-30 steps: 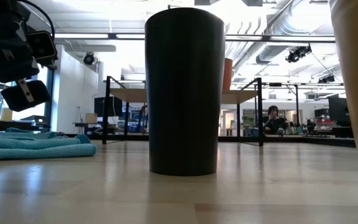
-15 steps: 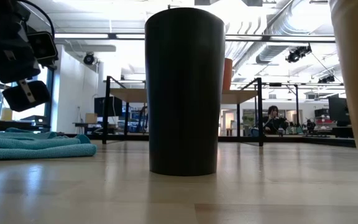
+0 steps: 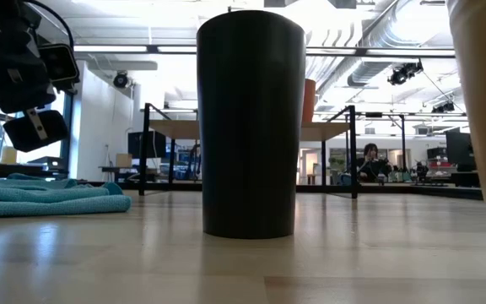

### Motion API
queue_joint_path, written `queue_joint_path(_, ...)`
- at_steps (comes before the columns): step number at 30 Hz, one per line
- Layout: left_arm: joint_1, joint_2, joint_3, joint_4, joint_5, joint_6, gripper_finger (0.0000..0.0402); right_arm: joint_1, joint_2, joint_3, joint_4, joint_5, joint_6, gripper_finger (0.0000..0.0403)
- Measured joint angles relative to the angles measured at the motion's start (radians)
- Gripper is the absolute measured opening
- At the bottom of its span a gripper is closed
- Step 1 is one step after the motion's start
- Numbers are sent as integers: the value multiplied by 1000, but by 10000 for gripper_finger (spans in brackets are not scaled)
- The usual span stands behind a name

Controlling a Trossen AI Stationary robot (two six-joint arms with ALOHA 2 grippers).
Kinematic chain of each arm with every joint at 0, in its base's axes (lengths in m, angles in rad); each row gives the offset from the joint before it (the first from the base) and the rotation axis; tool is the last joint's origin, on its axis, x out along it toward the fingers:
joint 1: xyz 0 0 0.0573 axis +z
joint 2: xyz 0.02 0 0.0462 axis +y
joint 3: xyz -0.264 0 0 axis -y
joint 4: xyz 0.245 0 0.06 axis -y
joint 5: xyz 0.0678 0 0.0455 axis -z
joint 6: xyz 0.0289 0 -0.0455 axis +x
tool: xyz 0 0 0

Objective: Stack small to large cups/mugs on shelf
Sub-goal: Adjust the yellow cup

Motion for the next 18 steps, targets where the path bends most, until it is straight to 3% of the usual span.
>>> queue_joint_path(18, 0, 0, 0, 1, -4, -8, 56, -6, 1, -16, 46, 7, 40, 170)
